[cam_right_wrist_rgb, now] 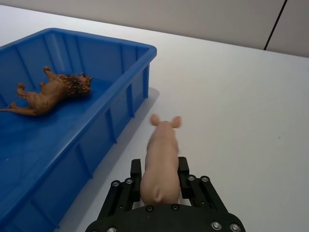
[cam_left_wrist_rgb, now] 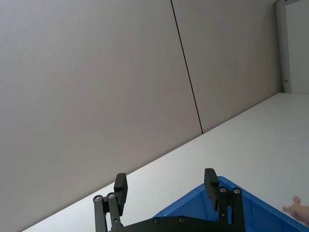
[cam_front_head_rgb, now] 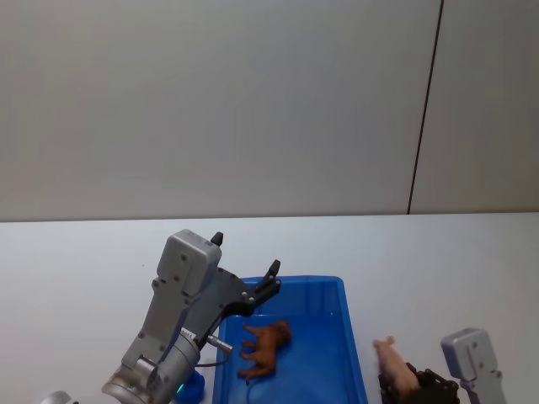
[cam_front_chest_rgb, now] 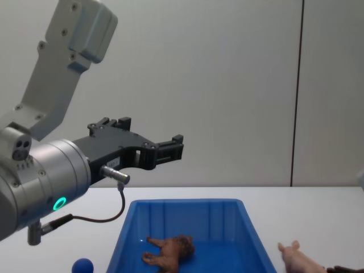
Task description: Pick up the two dolls from the table and place them into the box.
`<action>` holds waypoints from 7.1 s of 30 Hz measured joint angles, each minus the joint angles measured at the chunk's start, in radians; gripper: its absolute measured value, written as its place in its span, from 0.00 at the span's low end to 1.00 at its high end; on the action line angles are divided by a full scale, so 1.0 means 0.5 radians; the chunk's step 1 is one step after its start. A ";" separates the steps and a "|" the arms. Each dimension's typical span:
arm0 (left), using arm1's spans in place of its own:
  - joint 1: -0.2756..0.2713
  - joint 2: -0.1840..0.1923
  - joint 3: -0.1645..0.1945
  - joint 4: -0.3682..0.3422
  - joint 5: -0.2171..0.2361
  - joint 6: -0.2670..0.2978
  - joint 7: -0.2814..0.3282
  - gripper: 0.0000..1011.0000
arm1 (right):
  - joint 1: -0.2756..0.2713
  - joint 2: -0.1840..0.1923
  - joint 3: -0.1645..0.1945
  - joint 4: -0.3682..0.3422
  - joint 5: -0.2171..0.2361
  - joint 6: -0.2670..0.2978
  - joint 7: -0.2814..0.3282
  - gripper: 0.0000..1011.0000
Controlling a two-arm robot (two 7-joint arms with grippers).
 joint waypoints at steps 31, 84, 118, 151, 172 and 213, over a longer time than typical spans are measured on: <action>0.000 0.000 0.000 0.000 0.000 0.000 0.000 0.99 | 0.174 -0.083 -0.005 -0.139 -0.047 -0.069 0.203 0.37; 0.000 0.000 0.000 0.000 0.000 0.000 0.000 0.99 | 0.250 -0.120 0.054 -0.080 0.129 0.063 0.011 0.99; 0.175 0.323 -0.201 -0.126 -0.298 0.243 -0.121 0.99 | 0.188 -0.077 0.082 -0.142 0.156 0.038 -0.067 0.99; 0.202 0.453 -0.278 0.189 -0.381 0.239 -0.579 0.99 | 0.184 -0.074 0.083 -0.146 0.157 0.038 -0.072 0.99; 0.132 0.385 -0.241 0.387 -0.350 0.192 -0.802 0.99 | 0.184 -0.074 0.083 -0.146 0.157 0.038 -0.072 0.99; 0.075 0.350 -0.237 0.369 -0.236 0.127 -0.783 0.23 | 0.184 -0.074 0.083 -0.145 0.157 0.038 -0.072 0.99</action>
